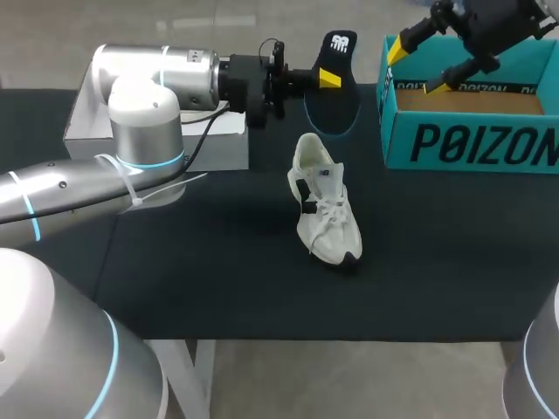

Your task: Take the shoe out of the shoebox, open the shoe tongue, remove and reinsert the insole, then place the shoe into the shoebox

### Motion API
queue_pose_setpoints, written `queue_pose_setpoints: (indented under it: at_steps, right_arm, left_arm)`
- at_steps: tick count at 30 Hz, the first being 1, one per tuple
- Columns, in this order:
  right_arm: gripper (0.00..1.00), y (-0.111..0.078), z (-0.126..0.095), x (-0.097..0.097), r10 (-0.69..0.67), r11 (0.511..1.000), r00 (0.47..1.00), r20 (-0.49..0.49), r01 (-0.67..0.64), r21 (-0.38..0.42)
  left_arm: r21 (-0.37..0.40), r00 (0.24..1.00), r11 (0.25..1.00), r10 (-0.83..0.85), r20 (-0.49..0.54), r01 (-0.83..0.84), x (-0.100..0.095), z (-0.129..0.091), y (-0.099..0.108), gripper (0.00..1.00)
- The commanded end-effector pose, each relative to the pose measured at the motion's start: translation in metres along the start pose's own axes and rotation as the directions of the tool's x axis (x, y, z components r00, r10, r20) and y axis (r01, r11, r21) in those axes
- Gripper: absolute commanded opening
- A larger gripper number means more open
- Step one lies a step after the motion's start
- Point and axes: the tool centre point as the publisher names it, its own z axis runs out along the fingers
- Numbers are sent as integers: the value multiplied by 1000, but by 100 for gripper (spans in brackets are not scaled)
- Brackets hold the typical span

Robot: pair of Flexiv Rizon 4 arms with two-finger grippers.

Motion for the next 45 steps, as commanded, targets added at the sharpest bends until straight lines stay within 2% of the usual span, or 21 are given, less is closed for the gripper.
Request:
queue_pose_setpoints:
  at_steps: [1, 2, 3, 5, 7, 8, 16, 17, 19, 20, 21, 22, 23, 24, 25, 26, 28, 31, 43, 44, 45]
  right_arm:
    - [100, -1, 3, -4, 12, 1000, 1000, 0, -12, -4]
    - [100, -1, 3, -5, 13, 1000, 1000, 0, -13, -5]
    - [100, -1, 3, -5, 14, 1000, 1000, 0, -14, -6]
    - [100, -1, 4, -5, 15, 1000, 1000, -1, -15, -5]
    - [100, -1, 4, -5, 13, 1000, 1000, -2, -13, -4]
    - [100, 0, 5, -5, 13, 1000, 1000, -3, -13, -4]
    - [100, -2, 7, -5, 16, 1000, 1000, -6, -16, -10]
    - [100, -2, 7, -5, 17, 1000, 1000, -7, -17, -11]
    - [100, -3, 7, -5, 18, 1000, 1000, -6, -18, -11]
    - [100, -3, 7, -5, 19, 1000, 1000, -6, -19, -11]
    - [100, -3, 7, -5, 20, 1000, 1000, -6, -20, -11]
    - [100, -4, 7, -5, 20, 1000, 1000, -5, -20, -11]
    - [100, -4, 8, -5, 20, 1000, 1000, -5, -21, -10]
    - [100, -4, 8, -5, 21, 1000, 1000, -6, -21, -9]
    - [100, -5, 8, -4, 21, 1000, 1000, -5, -21, -9]
    - [100, -5, 8, -4, 22, 1000, 1000, -5, -22, -8]
    - [100, -6, 8, -4, 23, 1000, 1000, -5, -23, -8]
    - [100, -7, 8, -4, 26, 1000, 1000, -5, -26, -8]
    - [100, -8, 10, -5, 33, 999, 999, -16, -34, -22]
    - [100, -8, 10, -6, 35, 999, 999, -19, -35, -25]
    - [100, -8, 10, -6, 36, 999, 999, -20, -36, -26]
  left_arm:
    - [-29, 720, 729, 668, -190, -684, -12, -2, -14, 0]
    - [-21, 562, 575, 791, -240, -818, -15, -2, -16, 0]
    - [20, 379, 402, 878, -291, -915, -13, -3, -19, 0]
    - [177, -30, 32, 942, -335, -984, -9, -4, -23, 0]
    - [82, 377, 421, 871, -316, -903, -10, -4, -26, 0]
    - [43, 561, 598, 772, -299, -800, -12, -4, -26, 0]
    - [43, 561, 598, 772, -299, -800, -12, -4, -26, 0]
    - [100, 381, 432, 866, -324, -896, -10, -4, -23, 0]
    - [203, 60, 120, 958, -282, -972, -7, -6, -15, 0]
    - [194, -27, 26, 963, -268, -981, -7, -7, -10, 0]
    - [269, -191, -125, 953, -235, -955, -5, -7, -6, 0]
    - [239, -210, -153, 948, -237, -959, -5, -7, -2, 0]
    - [243, -332, -281, 922, -201, -928, -6, -8, 1, 0]
    - [202, -380, -350, 914, -140, -915, -6, -8, 2, 0]
    - [183, -417, -391, 899, -133, -902, -8, -9, 3, 0]
    - [195, -470, -445, 877, -100, -874, -8, -9, 5, 0]
    - [187, -508, -489, 859, -66, -852, -10, -8, 6, 0]
    - [181, -458, -445, 888, -35, -877, -20, -6, 3, 0]
    - [181, -458, -445, 888, -35, -877, -20, -6, 3, 0]
    - [148, -591, -579, 805, -50, -802, -17, -5, 0, 0]
    - [121, -689, -679, 722, -69, -724, -14, -6, -1, 0]
